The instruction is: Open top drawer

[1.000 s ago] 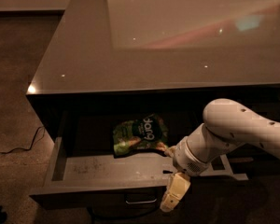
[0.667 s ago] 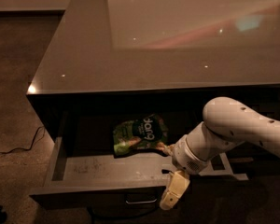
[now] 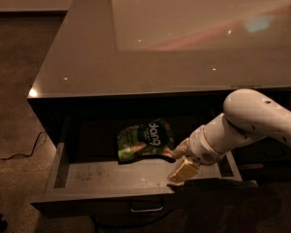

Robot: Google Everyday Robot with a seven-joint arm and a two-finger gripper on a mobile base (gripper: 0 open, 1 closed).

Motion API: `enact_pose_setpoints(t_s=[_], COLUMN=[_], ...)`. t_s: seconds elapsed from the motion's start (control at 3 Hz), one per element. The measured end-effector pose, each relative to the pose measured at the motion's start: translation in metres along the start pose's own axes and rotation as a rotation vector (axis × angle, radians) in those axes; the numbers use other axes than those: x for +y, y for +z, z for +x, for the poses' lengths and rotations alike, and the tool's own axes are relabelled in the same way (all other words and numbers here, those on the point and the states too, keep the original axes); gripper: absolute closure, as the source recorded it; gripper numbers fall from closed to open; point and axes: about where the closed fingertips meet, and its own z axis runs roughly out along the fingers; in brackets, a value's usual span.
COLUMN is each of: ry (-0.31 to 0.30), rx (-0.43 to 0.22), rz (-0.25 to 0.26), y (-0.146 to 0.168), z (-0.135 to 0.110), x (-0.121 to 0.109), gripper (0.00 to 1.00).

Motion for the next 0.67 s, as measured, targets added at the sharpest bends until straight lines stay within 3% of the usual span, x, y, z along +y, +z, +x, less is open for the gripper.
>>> enact_pose_setpoints(t_s=[0.67], ry=[0.022], rx=[-0.005], rz=[0.067], y=[-0.0107], z=[0.0033], x=[-0.0260], gripper=[0.88])
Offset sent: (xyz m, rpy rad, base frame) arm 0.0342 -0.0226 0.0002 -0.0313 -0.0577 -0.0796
